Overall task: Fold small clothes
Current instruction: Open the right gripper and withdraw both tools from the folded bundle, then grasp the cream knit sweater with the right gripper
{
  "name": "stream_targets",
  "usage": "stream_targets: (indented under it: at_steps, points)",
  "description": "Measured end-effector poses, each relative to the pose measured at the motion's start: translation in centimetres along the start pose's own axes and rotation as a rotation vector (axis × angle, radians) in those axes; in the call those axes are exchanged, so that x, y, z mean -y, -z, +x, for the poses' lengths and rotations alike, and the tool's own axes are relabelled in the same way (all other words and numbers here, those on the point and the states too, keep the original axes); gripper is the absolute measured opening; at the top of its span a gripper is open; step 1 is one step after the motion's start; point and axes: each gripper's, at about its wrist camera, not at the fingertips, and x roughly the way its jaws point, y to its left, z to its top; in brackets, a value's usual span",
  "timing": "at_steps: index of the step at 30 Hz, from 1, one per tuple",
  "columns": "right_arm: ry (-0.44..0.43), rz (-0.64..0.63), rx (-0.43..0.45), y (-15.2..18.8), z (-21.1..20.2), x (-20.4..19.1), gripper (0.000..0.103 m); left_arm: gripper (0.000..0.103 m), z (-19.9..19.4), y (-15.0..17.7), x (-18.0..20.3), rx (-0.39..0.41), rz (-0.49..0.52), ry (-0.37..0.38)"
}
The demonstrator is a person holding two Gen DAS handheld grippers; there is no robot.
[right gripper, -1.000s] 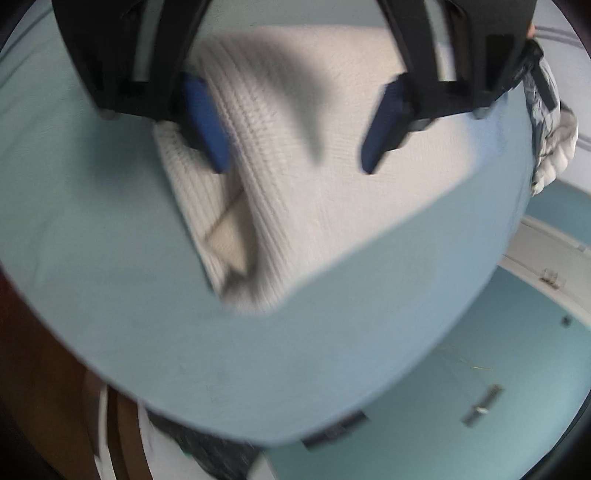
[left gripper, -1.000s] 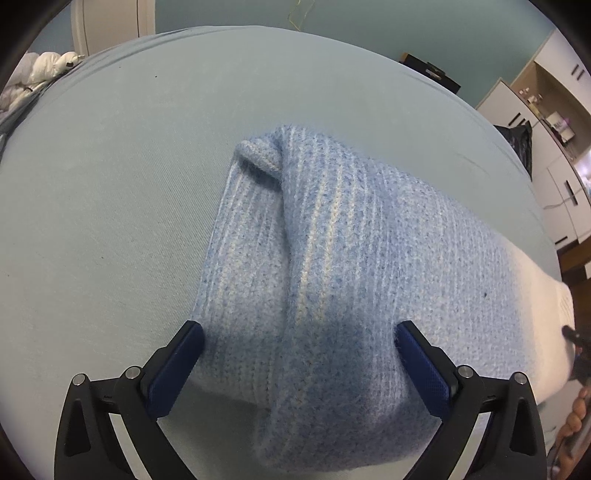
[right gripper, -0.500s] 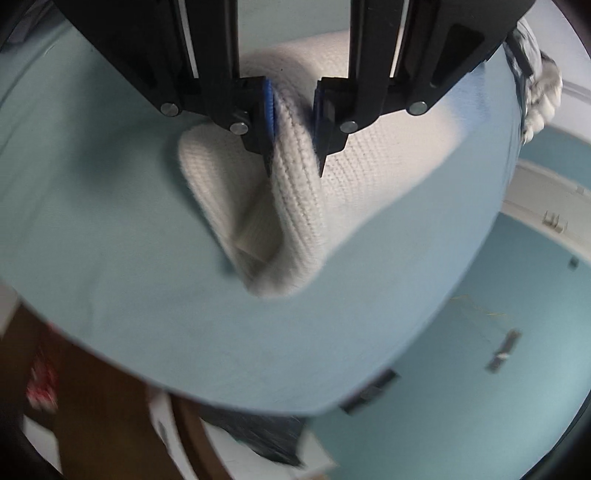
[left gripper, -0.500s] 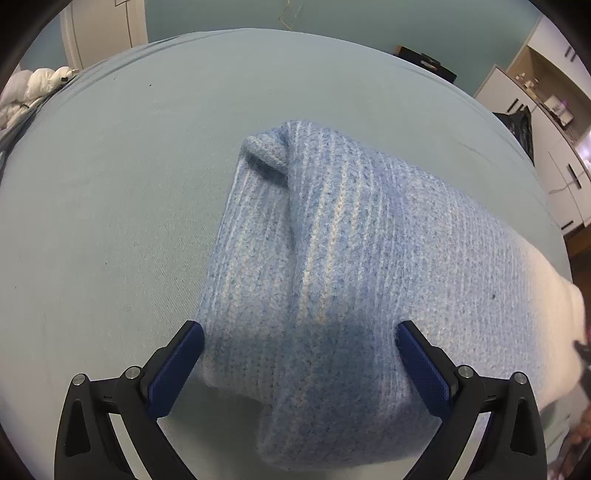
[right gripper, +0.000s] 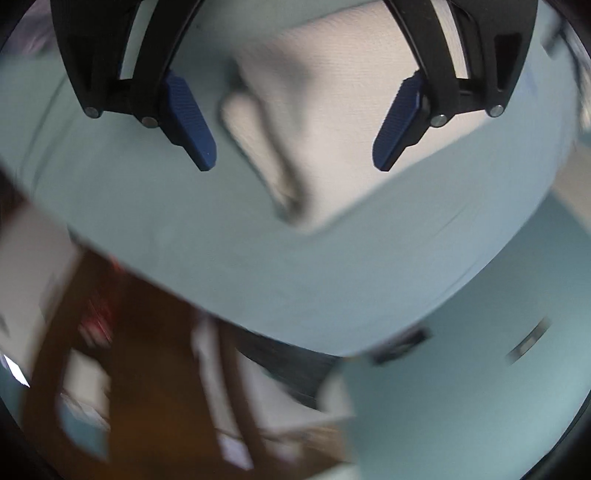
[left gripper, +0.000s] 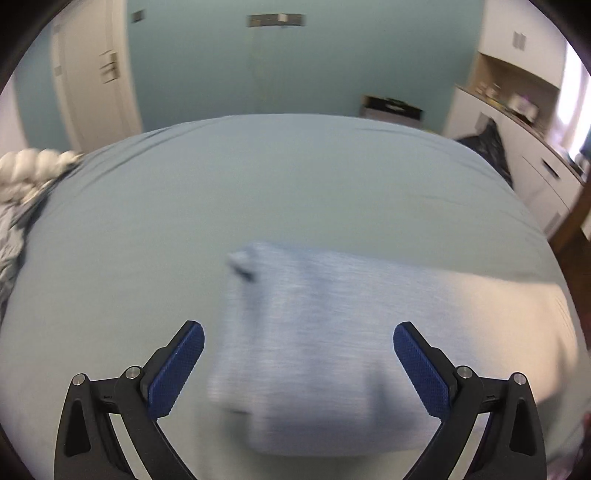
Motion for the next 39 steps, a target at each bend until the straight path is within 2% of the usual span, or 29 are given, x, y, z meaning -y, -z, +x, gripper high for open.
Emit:
stream_targets:
  at_steps: [2, 5, 6, 8, 10, 11, 14, 15, 18, 21, 24, 27, 31, 35, 39]
  points:
    - [0.033, -0.095, 0.013, 0.1, 0.9, -0.7, 0.102, 0.103, 1.3, 0.4, 1.4, -0.026, 0.032, -0.025]
    - [0.184, -0.205, 0.049, 1.6, 1.0, -1.3, 0.102, 0.103, 3.5, 1.5, 2.8, -0.059, 0.07, -0.054]
    - [0.173, -0.219, 0.055, 1.7, 1.2, -1.6, 0.102, 0.103, 4.4, 2.0, 3.1, -0.075, 0.085, -0.054]
    - [0.071, -0.206, 0.033, 1.5, 1.3, -0.9, 0.102, 0.103, 5.5, 3.0, 3.7, -0.08, 0.127, -0.085]
    - [-0.013, -0.196, -0.015, 1.6, 2.1, -0.7, 0.102, 0.103, 5.5, 3.8, 4.1, -0.02, 0.161, -0.109]
    - [-0.042, -0.204, -0.054, 2.8, 2.8, -1.5, 0.102, 0.103, 5.5, 4.0, 4.2, -0.008, 0.17, -0.114]
    - [-0.051, -0.235, -0.235, 4.6, 7.1, -1.4, 0.102, 0.103, 5.5, 4.6, 4.3, -0.016, 0.175, -0.088]
    - [-0.043, -0.252, -0.271, 5.1, 8.4, -1.4, 0.102, 0.103, 5.7, 4.5, 4.0, -0.024, 0.17, -0.069]
    - [-0.042, -0.328, -0.254, 5.4, 9.3, -1.9, 0.102, 0.103, 6.4, 4.3, 2.9, -0.031, 0.158, -0.038]
    - [-0.072, -0.297, -0.291, 5.0, 10.3, -1.1, 0.102, 0.103, 6.5, 4.5, 2.7, -0.03, 0.162, -0.048]
    - [-0.07, -0.294, -0.283, 4.3, 10.8, -0.6, 0.102, 0.103, 5.7, 4.0, 2.7, -0.081, 0.133, -0.067]
    - [-0.079, -0.25, -0.229, 4.4, 7.6, -0.4, 0.102, 0.103, 3.1, 3.4, 1.9, -0.092, 0.074, -0.072]
    - [-0.119, -0.111, -0.186, 3.4, 3.2, 1.3, 0.102, 0.103, -1.1, 4.0, 0.1, -0.093, 0.011, 0.002]
    - [-0.229, 0.046, -0.247, 3.3, 1.0, 3.6, 0.102, 0.103, -3.9, 5.6, -2.1, -0.125, -0.052, 0.009]
    - [-0.493, 0.219, -0.36, 5.6, -0.5, 5.9, 0.102, 0.103, -6.3, 8.5, -4.4, -0.154, -0.227, 0.072]
